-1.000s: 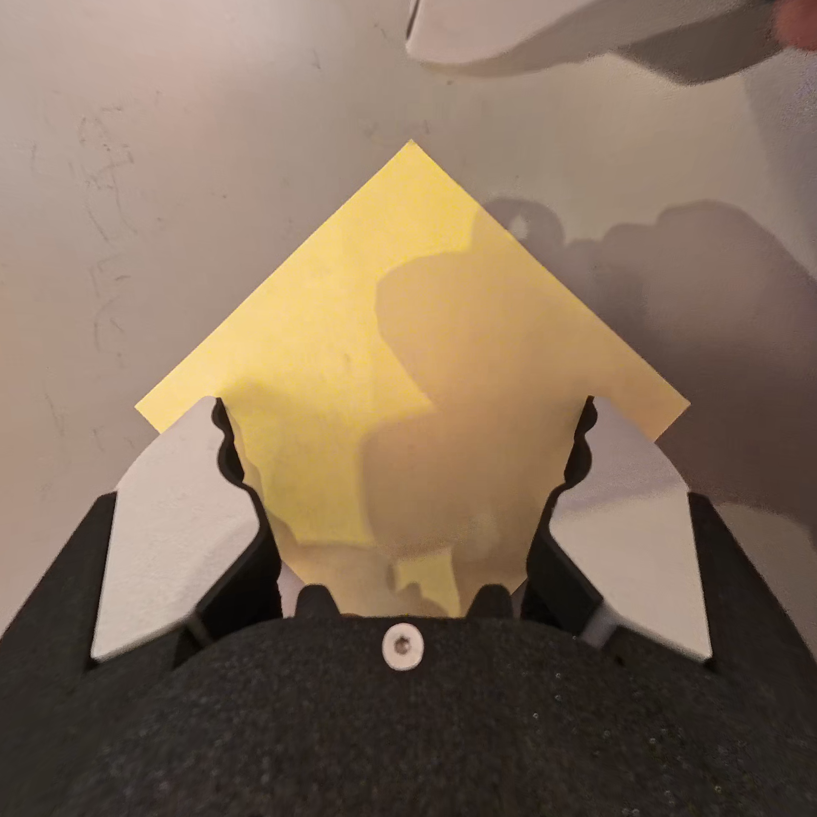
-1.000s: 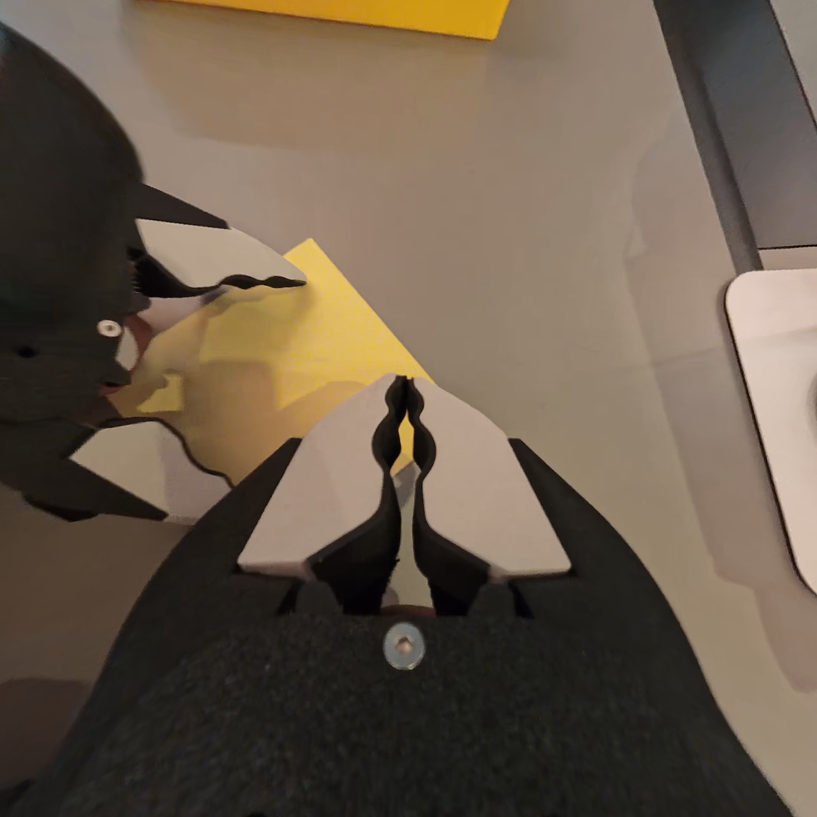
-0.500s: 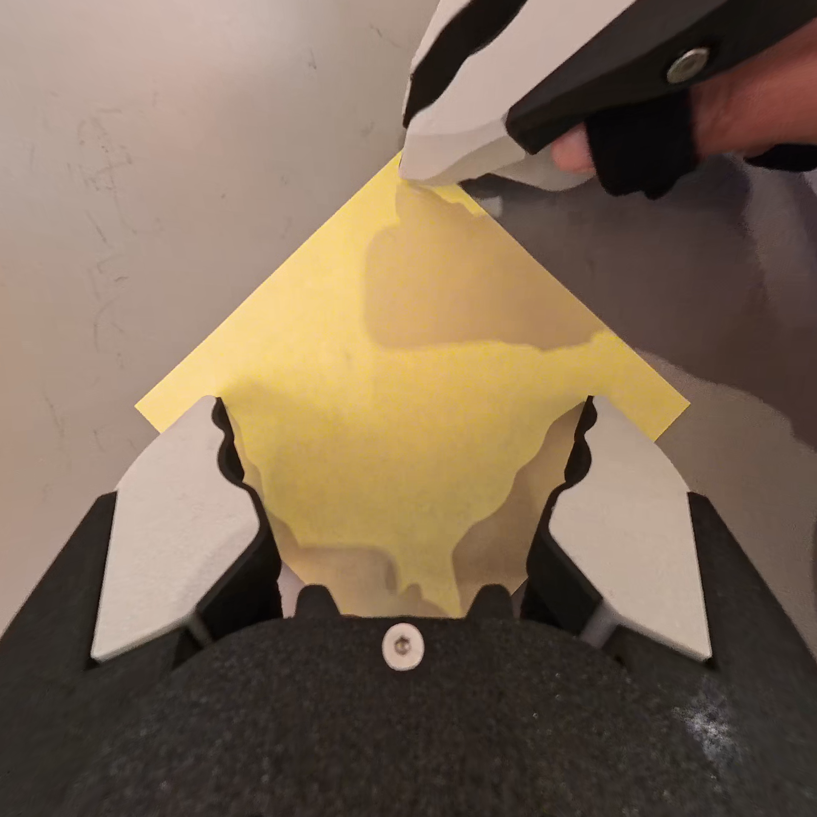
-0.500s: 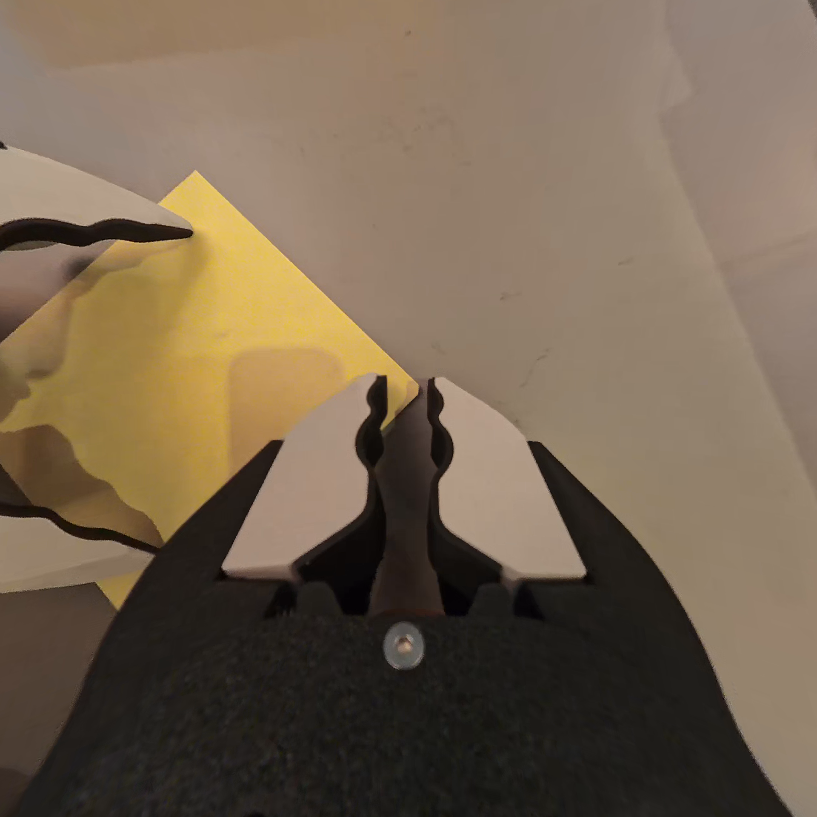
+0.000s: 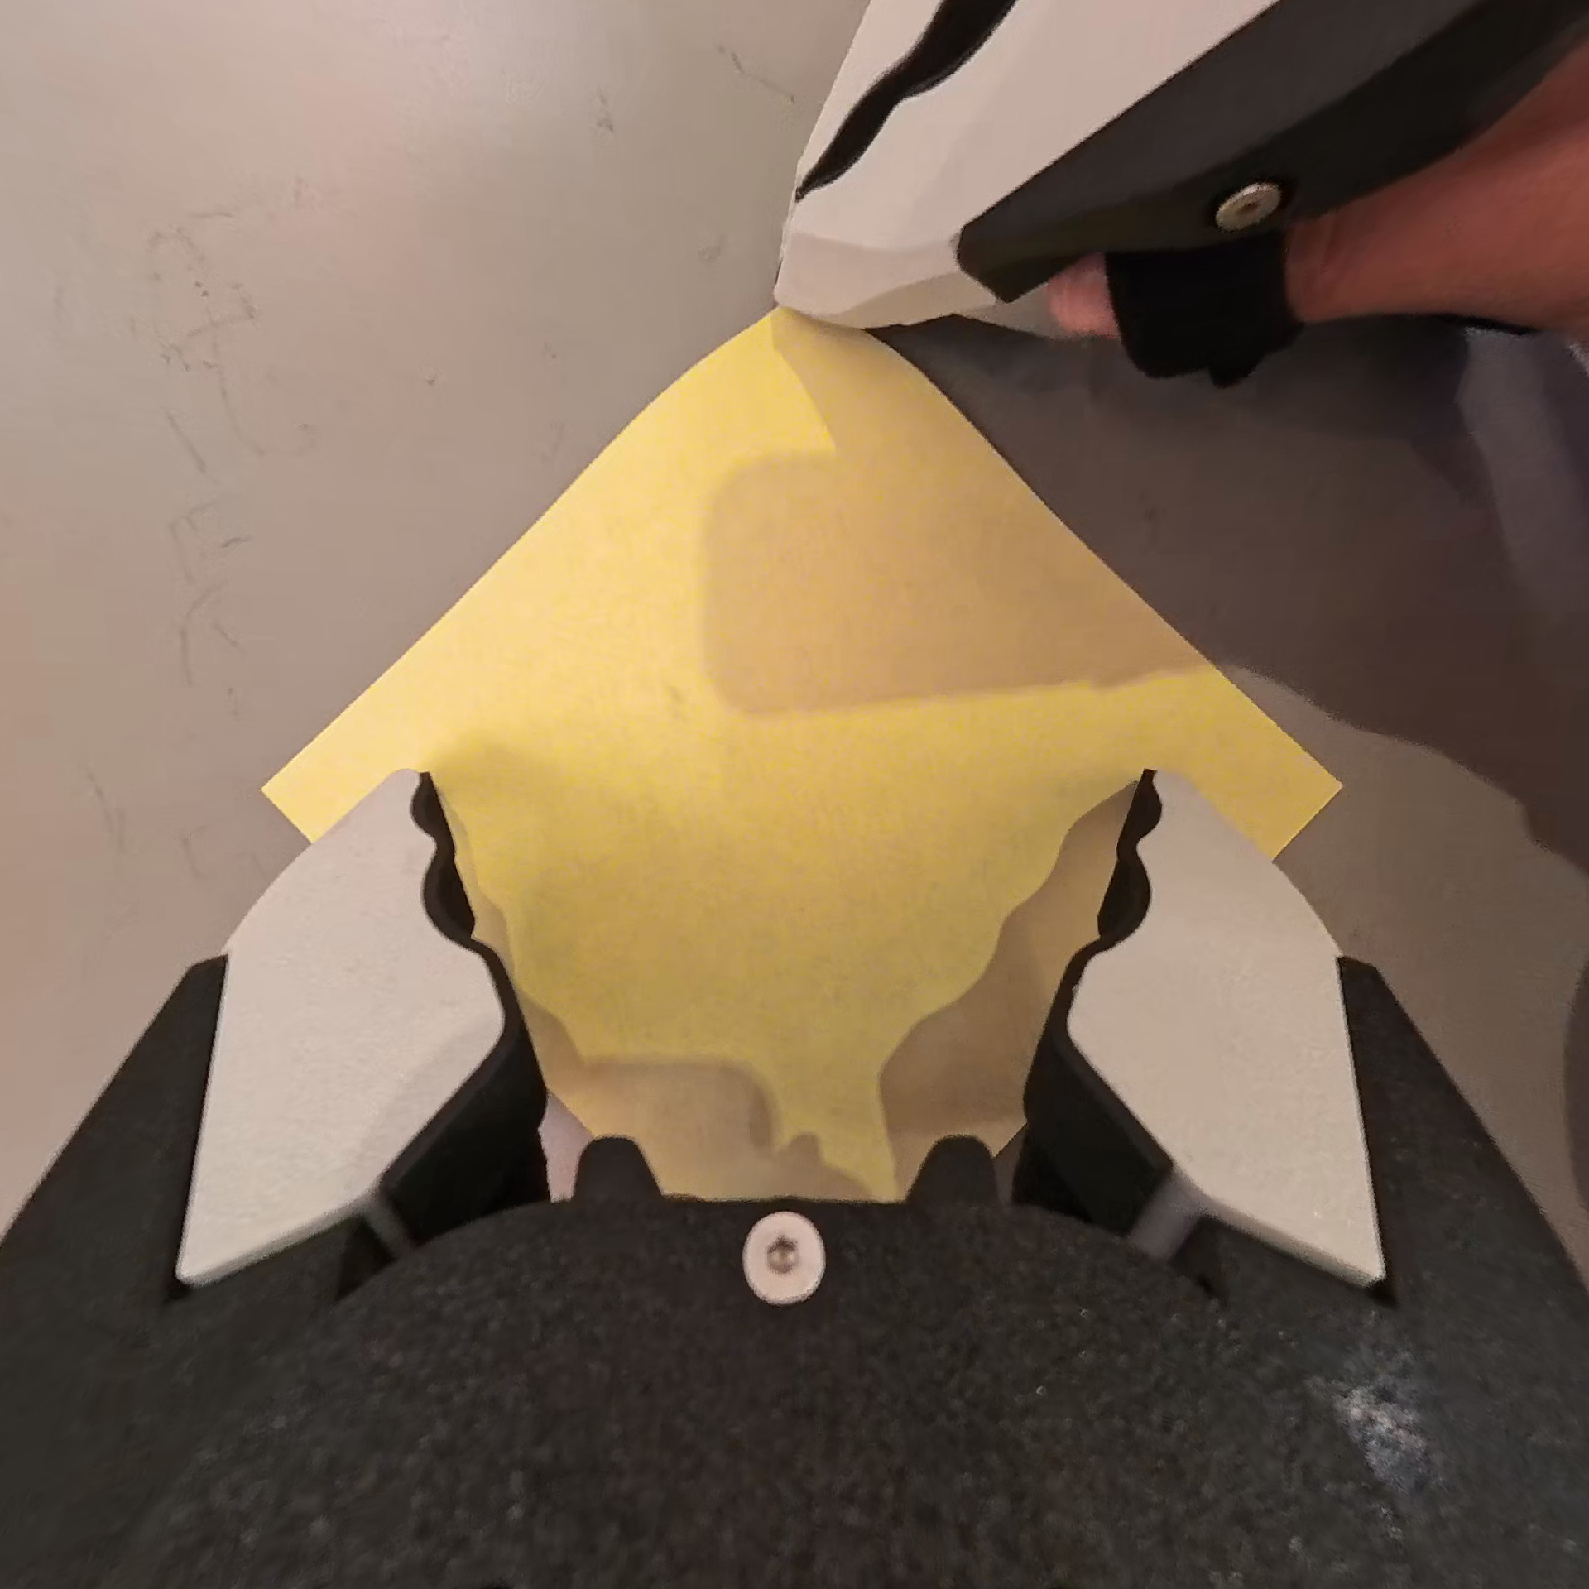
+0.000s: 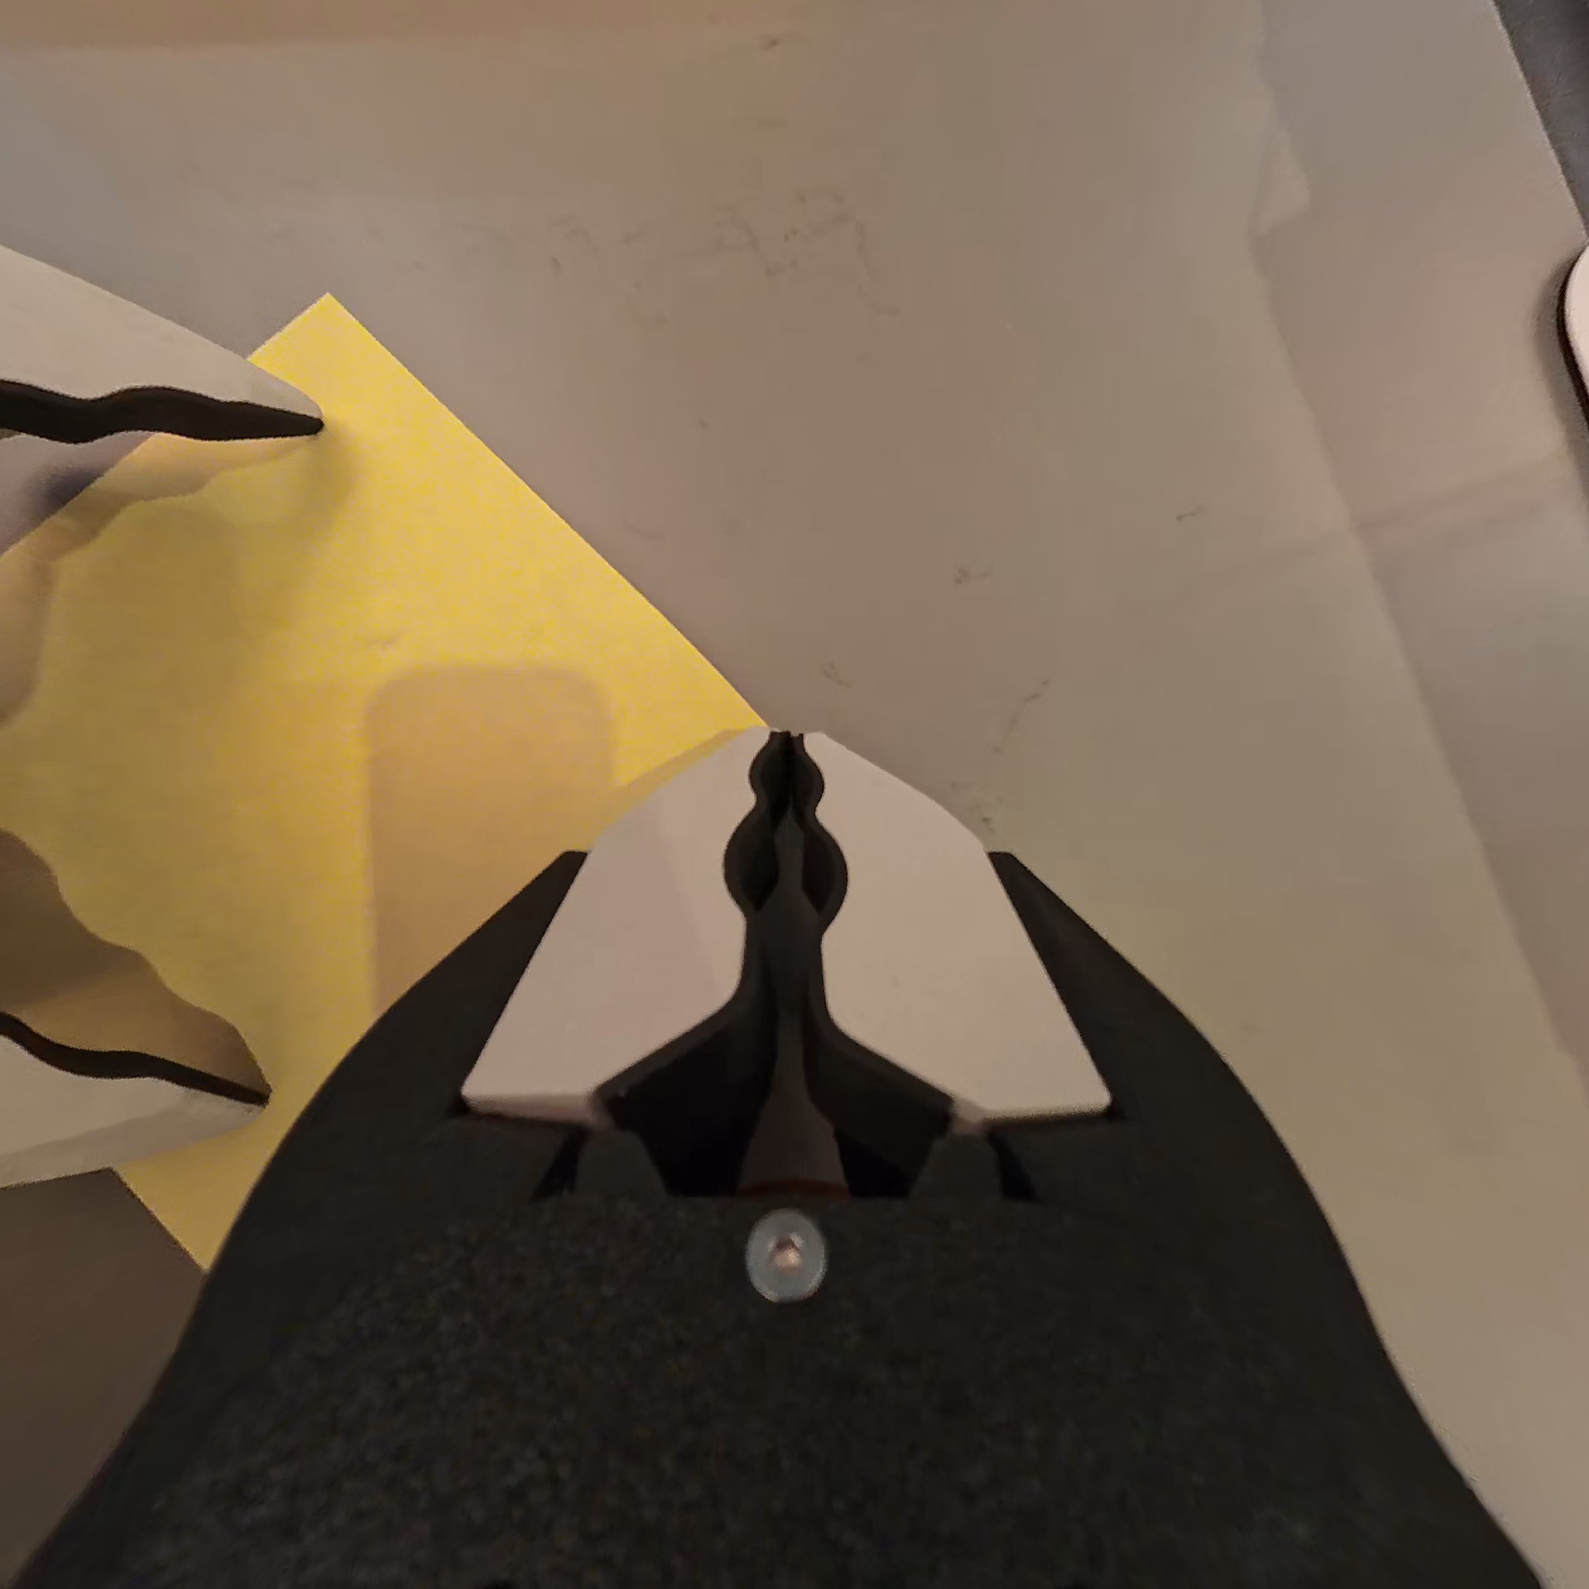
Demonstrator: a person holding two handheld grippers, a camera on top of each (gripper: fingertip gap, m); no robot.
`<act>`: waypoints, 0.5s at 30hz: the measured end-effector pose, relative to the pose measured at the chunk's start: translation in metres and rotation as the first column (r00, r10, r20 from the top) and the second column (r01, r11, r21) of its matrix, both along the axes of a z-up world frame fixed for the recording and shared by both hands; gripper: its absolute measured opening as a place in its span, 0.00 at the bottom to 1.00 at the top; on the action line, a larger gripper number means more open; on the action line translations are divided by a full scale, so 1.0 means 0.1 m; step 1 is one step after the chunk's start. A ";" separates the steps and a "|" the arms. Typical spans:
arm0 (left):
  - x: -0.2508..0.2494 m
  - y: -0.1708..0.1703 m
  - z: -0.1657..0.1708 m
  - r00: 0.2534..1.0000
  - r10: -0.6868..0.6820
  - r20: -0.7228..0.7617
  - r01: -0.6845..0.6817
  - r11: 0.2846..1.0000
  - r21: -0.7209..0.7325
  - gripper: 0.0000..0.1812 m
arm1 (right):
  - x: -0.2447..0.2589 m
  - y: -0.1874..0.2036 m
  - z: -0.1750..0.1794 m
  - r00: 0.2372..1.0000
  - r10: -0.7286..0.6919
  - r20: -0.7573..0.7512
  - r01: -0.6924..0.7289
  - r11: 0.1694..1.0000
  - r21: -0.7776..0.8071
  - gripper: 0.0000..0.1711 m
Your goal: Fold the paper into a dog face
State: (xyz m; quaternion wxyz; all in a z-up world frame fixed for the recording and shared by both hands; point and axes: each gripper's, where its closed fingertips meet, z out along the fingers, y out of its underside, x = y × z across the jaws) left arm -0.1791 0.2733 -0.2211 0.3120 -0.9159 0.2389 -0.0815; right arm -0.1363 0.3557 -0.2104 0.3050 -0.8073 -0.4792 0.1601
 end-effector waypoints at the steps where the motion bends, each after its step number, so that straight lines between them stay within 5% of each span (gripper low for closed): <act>1: 0.00 0.00 0.00 1.000 -0.001 -0.001 0.001 1.000 -0.001 0.78 | 0.00 0.00 0.00 1.000 -0.006 0.003 0.006 1.000 -0.001 0.00; 15: 0.00 0.00 0.00 1.000 0.004 -0.001 -0.004 1.000 -0.001 0.78 | -0.19 -0.36 0.39 0.990 0.064 -0.122 -0.065 0.998 -0.009 0.00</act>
